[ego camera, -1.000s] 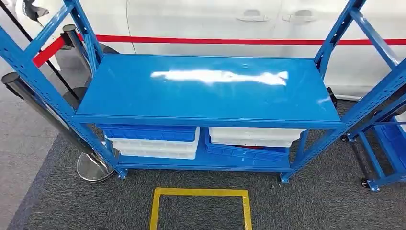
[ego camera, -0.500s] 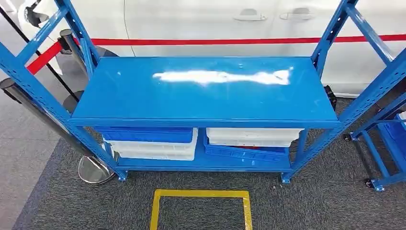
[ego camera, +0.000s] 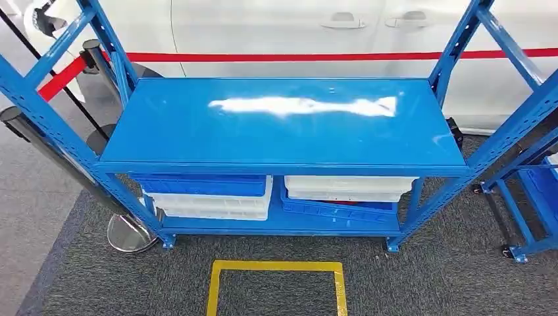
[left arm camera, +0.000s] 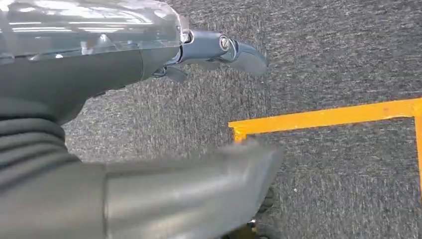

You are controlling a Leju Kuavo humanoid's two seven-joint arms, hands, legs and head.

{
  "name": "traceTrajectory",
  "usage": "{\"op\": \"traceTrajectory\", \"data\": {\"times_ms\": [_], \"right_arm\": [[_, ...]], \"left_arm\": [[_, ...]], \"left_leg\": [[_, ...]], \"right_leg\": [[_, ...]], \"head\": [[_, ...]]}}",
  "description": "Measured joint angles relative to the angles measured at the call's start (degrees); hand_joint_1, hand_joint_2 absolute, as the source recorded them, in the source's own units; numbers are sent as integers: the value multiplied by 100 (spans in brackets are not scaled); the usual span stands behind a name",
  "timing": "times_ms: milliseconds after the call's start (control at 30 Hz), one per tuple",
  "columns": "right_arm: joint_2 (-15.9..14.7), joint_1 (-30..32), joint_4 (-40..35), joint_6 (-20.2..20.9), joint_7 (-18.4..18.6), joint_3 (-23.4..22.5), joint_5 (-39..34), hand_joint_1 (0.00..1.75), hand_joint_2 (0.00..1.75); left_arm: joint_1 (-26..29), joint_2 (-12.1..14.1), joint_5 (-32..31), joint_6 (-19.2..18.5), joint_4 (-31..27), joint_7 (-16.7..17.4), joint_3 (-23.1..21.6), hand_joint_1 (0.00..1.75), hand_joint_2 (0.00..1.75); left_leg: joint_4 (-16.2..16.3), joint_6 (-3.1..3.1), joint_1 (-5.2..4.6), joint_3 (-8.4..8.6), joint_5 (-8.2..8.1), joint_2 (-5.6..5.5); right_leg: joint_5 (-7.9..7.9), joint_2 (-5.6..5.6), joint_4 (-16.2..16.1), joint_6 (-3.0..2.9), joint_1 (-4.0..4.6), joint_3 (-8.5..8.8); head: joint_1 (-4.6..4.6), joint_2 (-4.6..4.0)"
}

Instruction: Take the parts from the cabinet and place them on the table.

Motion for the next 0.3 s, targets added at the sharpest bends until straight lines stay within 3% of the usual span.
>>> {"op": "traceTrajectory", "data": {"times_ms": [300], "right_arm": [[-18, 95, -70, 100, 0, 730, -839, 0, 175]], "left_arm": [[146, -46, -1028, -164, -77, 267, 927, 0, 175]], "left_leg": [[1, 3, -3, 7, -2, 0]], "right_leg": [[1, 0, -7, 1, -3, 3]], "head": [[0, 2]]}}
